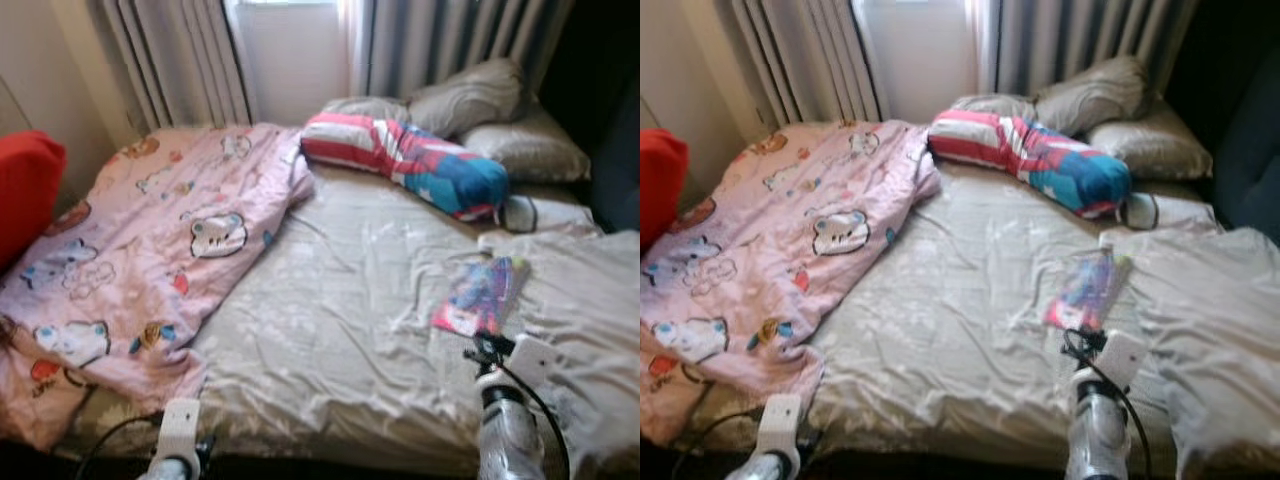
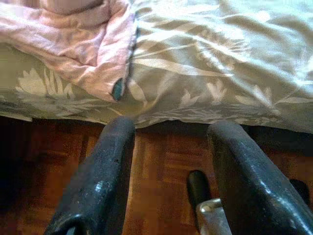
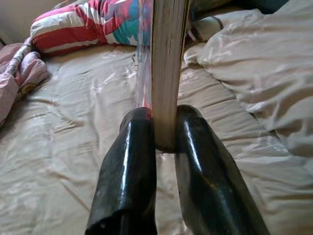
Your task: Clean up the room
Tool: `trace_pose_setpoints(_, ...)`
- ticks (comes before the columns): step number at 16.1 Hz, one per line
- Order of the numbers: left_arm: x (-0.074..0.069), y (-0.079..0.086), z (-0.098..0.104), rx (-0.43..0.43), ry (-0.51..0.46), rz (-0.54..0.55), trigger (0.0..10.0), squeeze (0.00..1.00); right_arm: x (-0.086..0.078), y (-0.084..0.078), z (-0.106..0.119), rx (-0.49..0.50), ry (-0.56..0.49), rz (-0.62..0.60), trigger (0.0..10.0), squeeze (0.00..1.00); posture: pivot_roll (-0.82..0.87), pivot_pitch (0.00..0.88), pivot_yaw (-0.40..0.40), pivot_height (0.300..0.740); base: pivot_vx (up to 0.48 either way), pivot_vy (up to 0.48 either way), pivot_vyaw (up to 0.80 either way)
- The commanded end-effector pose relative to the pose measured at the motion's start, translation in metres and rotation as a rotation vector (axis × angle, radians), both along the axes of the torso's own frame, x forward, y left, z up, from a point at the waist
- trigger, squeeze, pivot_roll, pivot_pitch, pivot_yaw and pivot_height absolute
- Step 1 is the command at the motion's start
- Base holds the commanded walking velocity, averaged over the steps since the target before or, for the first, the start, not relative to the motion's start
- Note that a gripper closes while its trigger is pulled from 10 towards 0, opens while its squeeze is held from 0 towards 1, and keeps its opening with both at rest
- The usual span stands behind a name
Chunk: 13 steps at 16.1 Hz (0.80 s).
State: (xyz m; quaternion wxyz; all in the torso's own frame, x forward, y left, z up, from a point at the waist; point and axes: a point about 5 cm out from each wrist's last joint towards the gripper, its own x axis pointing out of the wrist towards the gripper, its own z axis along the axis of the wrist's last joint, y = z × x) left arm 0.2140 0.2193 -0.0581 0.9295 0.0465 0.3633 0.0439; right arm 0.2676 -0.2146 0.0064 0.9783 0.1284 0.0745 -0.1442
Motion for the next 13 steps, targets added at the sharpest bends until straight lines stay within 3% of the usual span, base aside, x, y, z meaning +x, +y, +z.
trace_pose_setpoints(1,-0.0009,0.0027,0.0002,0.010,-0.001,-0.003,10.0,0.00,0.0084,-0.0039,0.0119,-0.019,-0.056,-0.009,10.0,0.00,-0.05,0.000,0.024,0.740,0.000,0.000,0.00)
trace_pose_setpoints(3,-0.0015,0.0027,-0.0001,0.010,0.001,-0.006,10.0,0.00,0.0083,-0.0036,0.0118,-0.018,-0.056,-0.009,10.0,0.00,-0.05,0.000,0.025,0.740,0.000,0.000,0.00)
trace_pose_setpoints(10,-0.0023,0.0008,-0.0008,0.014,0.001,-0.016,10.0,0.00,0.0053,-0.0066,0.0098,-0.020,-0.049,-0.021,10.0,0.00,-0.05,0.000,0.024,0.740,0.000,-0.312,0.00)
trace_pose_setpoints(13,-0.0017,0.0004,-0.0004,0.006,-0.004,-0.011,10.0,0.00,0.0051,-0.0069,0.0092,-0.019,-0.041,-0.023,10.0,0.00,-0.05,0.000,0.023,0.740,0.000,0.000,0.00)
